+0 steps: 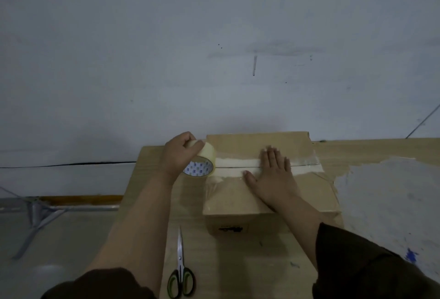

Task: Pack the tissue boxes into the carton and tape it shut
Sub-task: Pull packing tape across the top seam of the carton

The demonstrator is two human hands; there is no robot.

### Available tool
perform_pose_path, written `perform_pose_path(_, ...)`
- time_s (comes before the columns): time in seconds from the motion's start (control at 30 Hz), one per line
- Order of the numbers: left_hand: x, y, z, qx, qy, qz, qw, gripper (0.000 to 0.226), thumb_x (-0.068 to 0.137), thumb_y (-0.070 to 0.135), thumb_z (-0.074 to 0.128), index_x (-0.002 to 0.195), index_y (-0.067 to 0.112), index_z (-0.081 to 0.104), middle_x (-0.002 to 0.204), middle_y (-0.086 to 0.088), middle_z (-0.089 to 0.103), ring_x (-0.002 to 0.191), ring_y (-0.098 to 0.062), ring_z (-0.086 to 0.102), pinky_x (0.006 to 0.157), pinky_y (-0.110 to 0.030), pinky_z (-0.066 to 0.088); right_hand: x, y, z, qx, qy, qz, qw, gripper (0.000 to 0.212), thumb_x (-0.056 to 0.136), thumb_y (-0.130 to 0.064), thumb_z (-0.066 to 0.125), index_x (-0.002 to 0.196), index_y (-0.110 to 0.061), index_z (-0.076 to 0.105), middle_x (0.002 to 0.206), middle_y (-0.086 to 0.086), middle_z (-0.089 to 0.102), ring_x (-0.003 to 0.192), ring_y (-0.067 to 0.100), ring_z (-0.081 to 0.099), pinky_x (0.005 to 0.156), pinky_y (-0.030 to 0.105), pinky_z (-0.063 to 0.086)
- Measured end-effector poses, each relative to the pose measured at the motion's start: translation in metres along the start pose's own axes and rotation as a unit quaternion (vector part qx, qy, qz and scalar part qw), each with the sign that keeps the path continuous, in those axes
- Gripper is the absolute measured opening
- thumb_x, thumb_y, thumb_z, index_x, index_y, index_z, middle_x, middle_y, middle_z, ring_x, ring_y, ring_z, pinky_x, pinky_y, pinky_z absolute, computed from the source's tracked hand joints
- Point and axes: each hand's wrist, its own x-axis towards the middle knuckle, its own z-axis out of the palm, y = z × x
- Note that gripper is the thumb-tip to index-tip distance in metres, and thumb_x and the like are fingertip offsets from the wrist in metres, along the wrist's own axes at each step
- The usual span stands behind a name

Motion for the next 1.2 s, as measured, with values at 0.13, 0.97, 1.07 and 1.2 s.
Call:
perform_pose_path(0.13,-0.007,-0.007,0.003,-0.118,0.009,-0.035,0.992,0.033,0.090,0.027,0.064,0.069,0.012,0.044,0.063,0.003,0.036,0.052,-0.001,0.037,0.049,-0.016,0.029,-0.003,-0.031,0.005,0.041,0.044,-0.073,0.996,0.085,0.092,-0.064,0.024,0.154,-0.013,-0.005,0.163,0.003,-0.010,0.149,0.017,-0.013,0.122,0.038,-0.004)
perform_pose_path(0.97,0.002,-0.042,-0.014,0.205,-0.025,-0.028,0.978,0.021,0.088,0.040,0.058,0.080,0.021,0.054,0.067,0.012,0.051,0.083,-0.019,0.057,0.063,-0.026,0.035,-0.001,-0.029,0.013,0.005,-0.003,-0.099,0.995,0.086,0.087,-0.073,0.009,0.153,-0.022,-0.011,0.161,-0.003,-0.018,0.148,0.012,-0.017,0.122,0.034,-0.002)
perform_pose_path(1.07,0.001,-0.048,-0.012,0.193,-0.028,-0.040,0.980,0.033,0.084,0.045,0.057,0.085,0.013,0.063,0.083,-0.003,0.064,0.090,-0.023,0.061,0.070,-0.027,0.037,-0.001,-0.029,0.013,0.007,-0.005,-0.101,0.995,0.086,0.086,-0.073,0.008,0.153,-0.022,-0.012,0.161,-0.003,-0.019,0.148,0.012,-0.018,0.122,0.035,-0.002)
perform_pose_path(1.2,0.000,-0.061,-0.008,0.186,-0.016,-0.047,0.981,0.032,0.084,0.041,0.058,0.072,0.012,0.056,0.067,-0.002,0.054,0.070,-0.018,0.054,0.063,-0.028,0.036,0.000,-0.028,0.012,0.008,-0.014,-0.104,0.994,0.086,0.087,-0.073,0.007,0.153,-0.021,-0.014,0.160,-0.003,-0.022,0.147,0.013,-0.020,0.122,0.035,-0.002)
